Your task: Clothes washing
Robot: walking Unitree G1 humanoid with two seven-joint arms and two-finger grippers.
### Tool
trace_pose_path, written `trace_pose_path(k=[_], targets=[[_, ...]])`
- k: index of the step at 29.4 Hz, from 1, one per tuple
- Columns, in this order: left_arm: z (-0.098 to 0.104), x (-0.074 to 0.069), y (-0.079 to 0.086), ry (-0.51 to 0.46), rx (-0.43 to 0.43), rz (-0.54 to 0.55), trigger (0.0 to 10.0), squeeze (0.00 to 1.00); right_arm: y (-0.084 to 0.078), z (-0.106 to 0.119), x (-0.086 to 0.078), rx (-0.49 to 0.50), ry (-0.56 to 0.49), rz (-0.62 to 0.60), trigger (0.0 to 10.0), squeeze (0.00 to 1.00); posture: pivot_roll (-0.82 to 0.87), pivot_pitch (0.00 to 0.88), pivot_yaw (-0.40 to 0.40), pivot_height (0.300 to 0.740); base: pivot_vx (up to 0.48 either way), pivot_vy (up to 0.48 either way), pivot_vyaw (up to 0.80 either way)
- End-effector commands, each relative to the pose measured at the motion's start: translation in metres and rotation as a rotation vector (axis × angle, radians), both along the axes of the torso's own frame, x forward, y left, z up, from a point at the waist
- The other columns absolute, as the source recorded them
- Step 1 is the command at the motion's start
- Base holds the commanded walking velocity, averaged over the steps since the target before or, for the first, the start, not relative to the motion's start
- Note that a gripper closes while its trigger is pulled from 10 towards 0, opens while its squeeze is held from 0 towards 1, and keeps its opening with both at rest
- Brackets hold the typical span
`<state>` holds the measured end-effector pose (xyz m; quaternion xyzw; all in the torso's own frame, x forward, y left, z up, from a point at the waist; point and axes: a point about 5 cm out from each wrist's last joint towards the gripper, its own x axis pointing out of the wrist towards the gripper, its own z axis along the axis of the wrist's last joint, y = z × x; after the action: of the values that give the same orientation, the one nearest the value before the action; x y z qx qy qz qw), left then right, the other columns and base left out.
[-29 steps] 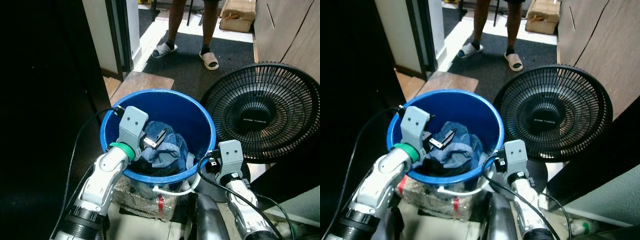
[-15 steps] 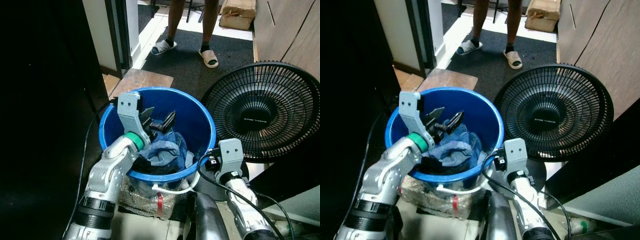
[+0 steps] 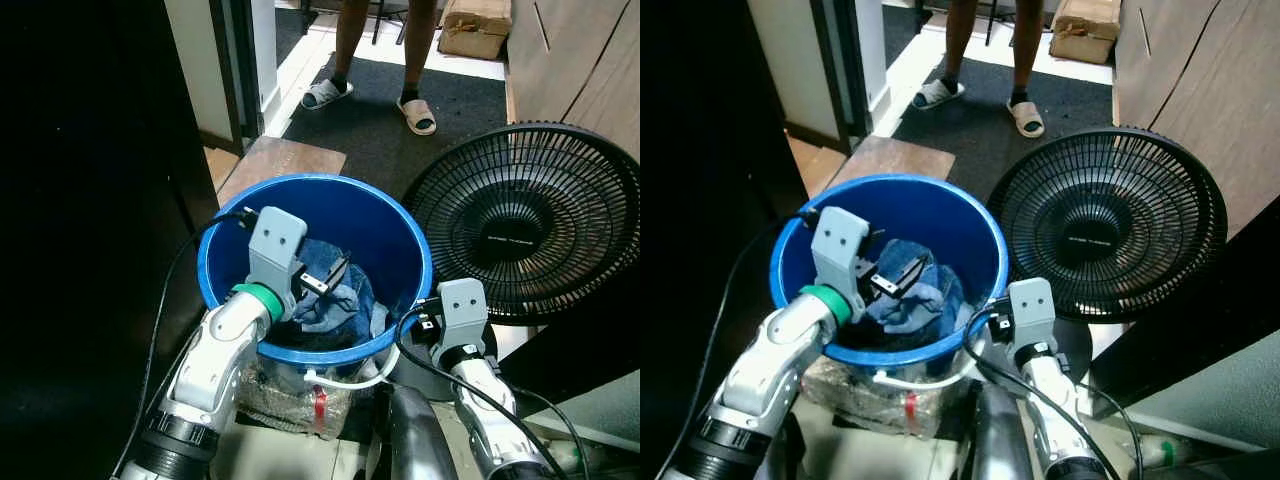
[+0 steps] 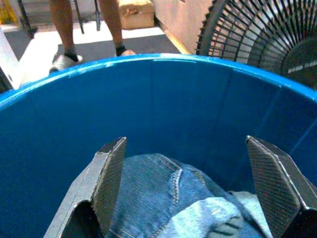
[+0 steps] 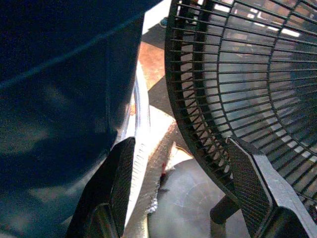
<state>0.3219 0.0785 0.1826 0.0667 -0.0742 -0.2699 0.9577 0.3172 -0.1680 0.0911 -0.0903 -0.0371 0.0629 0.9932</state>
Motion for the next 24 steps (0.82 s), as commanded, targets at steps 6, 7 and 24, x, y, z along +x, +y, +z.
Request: trace_pose_path(k=[6, 7, 24], targets=[[-0.045, -0.002, 0.017, 0.102, 0.167, 0.06, 10.0, 0.0, 0.004, -0.006, -0.003, -0.041, 0.021, 0.028, 10.0, 0.0, 0.03, 0.17, 0.017, 0.492, 0.0, 0.0, 0.0], [-0.05, 0.0, 0.022, 0.101, 0.206, 0.075, 10.0, 0.0, 0.004, -0.005, -0.003, -0.041, 0.018, 0.026, 10.0, 0.0, 0.03, 0.168, 0.018, 0.492, 0.0, 0.0, 0.0], [-0.095, 0.016, 0.06, 0.18, 0.432, 0.185, 10.0, 0.0, 0.007, -0.001, -0.002, -0.05, -0.004, 0.039, 10.0, 0.0, 0.03, 0.168, 0.022, 0.492, 0.0, 0.0, 0.0]])
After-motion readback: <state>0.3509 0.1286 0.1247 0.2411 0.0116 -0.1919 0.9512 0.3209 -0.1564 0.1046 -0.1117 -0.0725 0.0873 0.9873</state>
